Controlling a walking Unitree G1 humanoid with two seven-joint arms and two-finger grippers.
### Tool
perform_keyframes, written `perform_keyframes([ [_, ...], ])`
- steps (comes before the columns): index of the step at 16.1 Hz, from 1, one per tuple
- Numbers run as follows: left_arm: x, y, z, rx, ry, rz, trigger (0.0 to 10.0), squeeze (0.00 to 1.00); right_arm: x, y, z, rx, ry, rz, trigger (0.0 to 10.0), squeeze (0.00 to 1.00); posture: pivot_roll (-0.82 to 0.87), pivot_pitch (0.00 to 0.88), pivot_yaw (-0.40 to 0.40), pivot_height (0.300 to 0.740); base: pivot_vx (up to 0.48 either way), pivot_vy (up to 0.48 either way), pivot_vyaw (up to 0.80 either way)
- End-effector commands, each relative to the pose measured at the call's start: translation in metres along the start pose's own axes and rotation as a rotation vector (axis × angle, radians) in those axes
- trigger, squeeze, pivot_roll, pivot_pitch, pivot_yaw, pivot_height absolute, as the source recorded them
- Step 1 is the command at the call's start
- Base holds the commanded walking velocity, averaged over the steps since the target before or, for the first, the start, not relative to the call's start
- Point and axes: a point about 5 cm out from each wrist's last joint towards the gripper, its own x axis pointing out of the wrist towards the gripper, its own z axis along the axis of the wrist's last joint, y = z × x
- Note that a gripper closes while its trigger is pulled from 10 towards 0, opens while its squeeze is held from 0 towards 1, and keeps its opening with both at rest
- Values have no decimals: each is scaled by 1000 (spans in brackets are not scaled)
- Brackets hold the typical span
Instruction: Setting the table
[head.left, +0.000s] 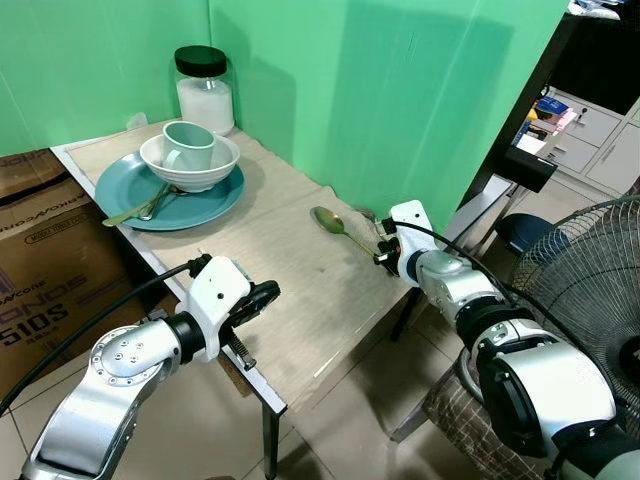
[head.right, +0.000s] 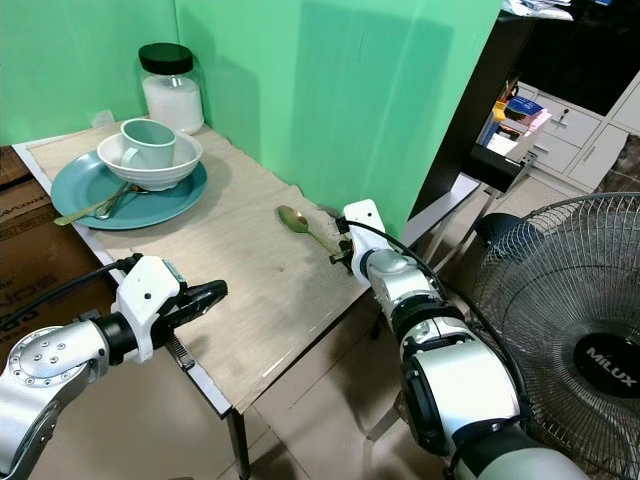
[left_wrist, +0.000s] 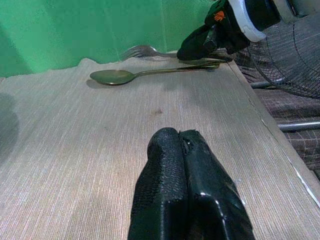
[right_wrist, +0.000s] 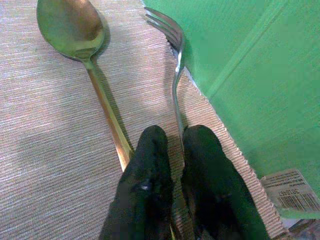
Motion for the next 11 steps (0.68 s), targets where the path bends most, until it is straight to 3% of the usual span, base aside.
perform_keyframes([
  [1,1,-4,4,6,-13,-26,10000,0,0,0,1,-13,26,5,0,0,130,0,-139,740,0,0,0],
  [2,1,-4,4,6,-12,-27,10000,0,0,0,0,-14,32,5,118,0,130,0,-139,740,0,0,0],
  [4,1,-4,4,5,-13,-30,10000,0,0,0,-3,-12,52,2,1529,0,131,0,-142,740,0,0,0],
  [6,1,-5,4,5,-11,-34,10000,0,0,1,-3,-16,64,8,1804,0,132,0,-143,740,0,0,0],
  [7,1,-5,4,5,-9,-36,10000,0,0,2,-4,-24,73,14,2431,0,132,0,-144,740,0,0,0],
  [8,1,-5,4,7,-8,-36,10000,0,0,2,-3,-34,73,19,3686,0,134,0,-145,740,0,0,0],
  [9,1,-4,4,8,-8,-34,10000,0,1,3,0,-39,59,22,8157,0,135,0,-147,740,0,0,0],
  [10,1,-4,4,10,-9,-32,10000,0,1,5,6,-28,26,34,10000,0,137,0,-148,740,0,0,0],
  [11,1,-4,4,12,-9,-31,10000,0,1,6,11,-8,4,45,10000,298,137,0,-148,740,0,0,0],
])
